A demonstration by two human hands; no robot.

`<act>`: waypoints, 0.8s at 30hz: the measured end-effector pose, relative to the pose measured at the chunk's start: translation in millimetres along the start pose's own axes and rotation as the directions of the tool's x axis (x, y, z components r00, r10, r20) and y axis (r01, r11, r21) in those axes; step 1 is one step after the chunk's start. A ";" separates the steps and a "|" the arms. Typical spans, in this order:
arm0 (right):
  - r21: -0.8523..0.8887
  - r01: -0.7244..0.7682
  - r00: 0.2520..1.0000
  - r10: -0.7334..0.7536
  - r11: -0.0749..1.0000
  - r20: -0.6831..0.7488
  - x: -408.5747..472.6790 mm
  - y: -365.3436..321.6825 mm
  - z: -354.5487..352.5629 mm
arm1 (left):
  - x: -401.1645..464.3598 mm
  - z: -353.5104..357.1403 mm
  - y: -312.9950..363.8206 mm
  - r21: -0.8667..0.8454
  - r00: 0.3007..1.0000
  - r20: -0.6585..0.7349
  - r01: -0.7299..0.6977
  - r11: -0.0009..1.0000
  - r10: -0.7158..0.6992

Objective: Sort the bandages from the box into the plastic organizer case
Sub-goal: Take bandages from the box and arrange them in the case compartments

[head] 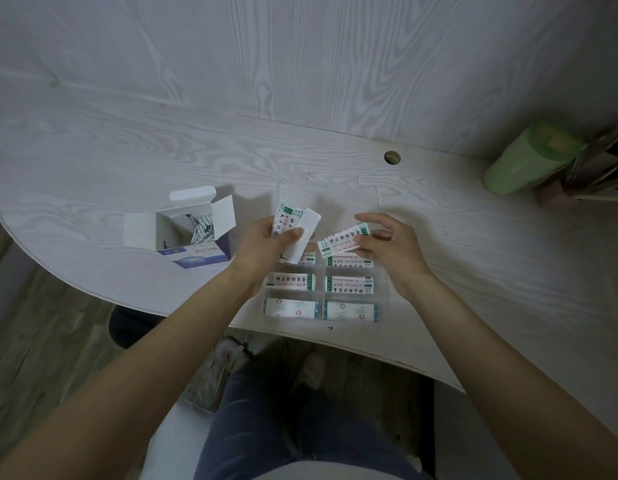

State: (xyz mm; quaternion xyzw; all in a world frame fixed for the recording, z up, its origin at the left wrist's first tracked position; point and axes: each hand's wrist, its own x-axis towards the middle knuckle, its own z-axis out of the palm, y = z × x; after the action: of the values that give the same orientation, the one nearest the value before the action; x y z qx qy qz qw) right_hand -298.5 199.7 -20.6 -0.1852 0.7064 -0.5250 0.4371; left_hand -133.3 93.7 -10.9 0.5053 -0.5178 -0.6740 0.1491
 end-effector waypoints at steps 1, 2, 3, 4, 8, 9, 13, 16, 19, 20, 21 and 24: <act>-0.008 -0.007 0.999 0.007 1.000 -0.032 2.7 3.6 -3.5 | 0.9 0.5 -0.4 0.008 1.000 -0.015 0.005 1.000 -0.005; -0.038 -0.014 0.997 0.011 0.999 -0.071 5.2 7.3 -7.0 | 1.4 1.5 -0.9 0.015 1.000 -0.028 0.013 1.000 -0.012; -0.088 -0.021 0.994 0.011 0.996 -0.112 8.0 11.6 -10.0 | 1.3 2.8 -0.9 0.022 0.999 -0.032 0.019 1.000 -0.018; -0.149 -0.027 0.989 0.005 0.988 -0.146 10.2 16.0 -12.5 | 0.9 4.1 -1.0 0.025 0.999 -0.031 0.023 0.999 -0.022; -0.357 -0.030 0.985 -0.034 0.934 -0.171 12.5 29.5 -15.2 | 0.6 10.1 -1.3 -0.013 1.000 0.017 0.008 1.000 -0.007; -0.420 -0.021 0.985 -0.053 0.907 -0.164 12.5 31.4 -15.1 | 0.7 12.5 -0.7 -0.015 1.000 0.022 0.005 1.000 -0.004; -0.609 0.049 0.992 -0.111 0.792 -0.064 11.4 32.4 -12.5 | 3.0 18.3 -0.8 0.007 0.999 0.033 0.000 1.000 0.000; -0.734 0.091 0.990 -0.142 0.673 -0.007 10.3 31.9 -9.4 | 5.5 22.3 -0.1 0.032 0.999 0.037 -0.004 0.999 0.003; -0.823 0.134 0.983 -0.178 0.551 0.041 10.3 33.6 -5.7 | 8.5 25.2 1.3 0.057 1.000 0.023 -0.012 0.998 0.010; -0.846 0.139 0.981 -0.186 0.515 0.049 10.1 33.5 -4.5 | 9.2 25.6 1.5 0.054 1.000 0.020 -0.005 0.999 0.004; -0.868 0.142 0.980 -0.193 0.475 0.055 10.2 33.5 -3.5 | 9.9 25.6 1.4 0.049 1.000 0.018 0.001 0.999 -0.002; -0.921 0.166 0.974 -0.204 0.354 0.097 11.0 33.2 -1.2 | 11.5 22.9 2.5 0.036 1.000 0.015 0.009 0.999 -0.009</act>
State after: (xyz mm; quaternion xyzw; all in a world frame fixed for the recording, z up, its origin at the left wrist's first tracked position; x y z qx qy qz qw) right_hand -299.0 205.1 -55.2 -0.4663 0.8603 -0.0903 0.1854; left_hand -158.3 96.8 -15.9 0.5052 -0.5288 -0.6690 0.1329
